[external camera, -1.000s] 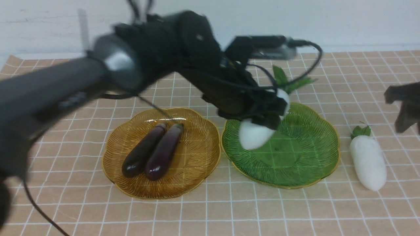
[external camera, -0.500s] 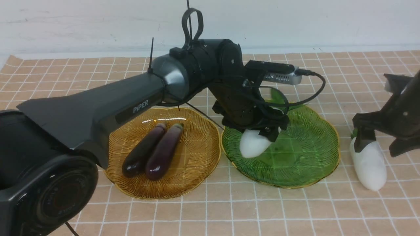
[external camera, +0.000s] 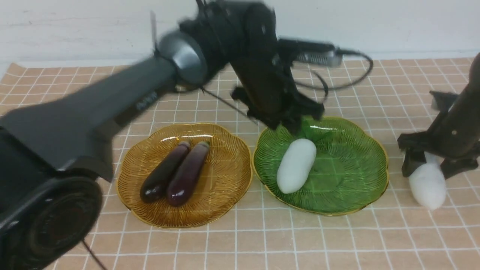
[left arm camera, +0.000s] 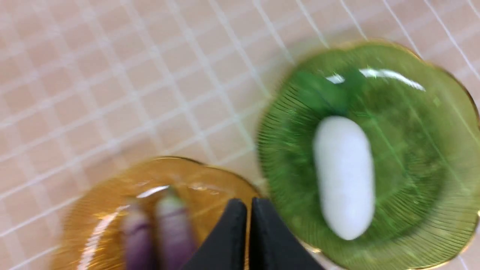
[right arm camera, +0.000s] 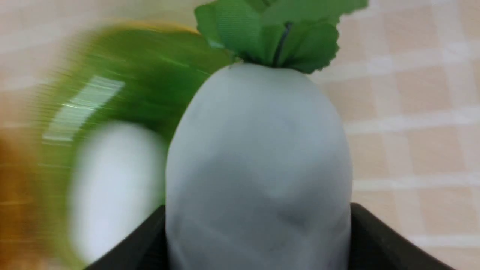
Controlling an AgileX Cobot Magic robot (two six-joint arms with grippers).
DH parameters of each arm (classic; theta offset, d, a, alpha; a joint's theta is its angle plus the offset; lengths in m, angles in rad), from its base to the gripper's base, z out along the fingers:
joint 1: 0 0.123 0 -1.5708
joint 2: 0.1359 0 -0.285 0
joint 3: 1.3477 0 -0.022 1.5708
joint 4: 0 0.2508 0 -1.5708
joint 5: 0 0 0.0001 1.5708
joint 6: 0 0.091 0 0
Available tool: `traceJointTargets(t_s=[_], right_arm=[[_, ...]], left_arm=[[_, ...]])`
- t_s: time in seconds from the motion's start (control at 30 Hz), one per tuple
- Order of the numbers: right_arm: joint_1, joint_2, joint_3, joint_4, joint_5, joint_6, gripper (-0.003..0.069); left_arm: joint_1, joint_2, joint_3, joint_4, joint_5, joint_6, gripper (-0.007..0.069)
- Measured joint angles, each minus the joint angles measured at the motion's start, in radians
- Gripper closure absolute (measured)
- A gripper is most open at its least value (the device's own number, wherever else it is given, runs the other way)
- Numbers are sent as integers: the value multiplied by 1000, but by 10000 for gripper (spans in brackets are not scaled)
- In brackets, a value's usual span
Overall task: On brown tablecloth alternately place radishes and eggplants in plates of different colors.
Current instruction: 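Place the white radish on the plate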
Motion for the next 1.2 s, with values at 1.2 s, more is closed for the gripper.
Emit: traceJointTargets(t_s=[1.2], right_arm=[[102,23,-138,-7,194,-118,285]], left_arm=[[50,-1014,1010,159,-18,-158,628]])
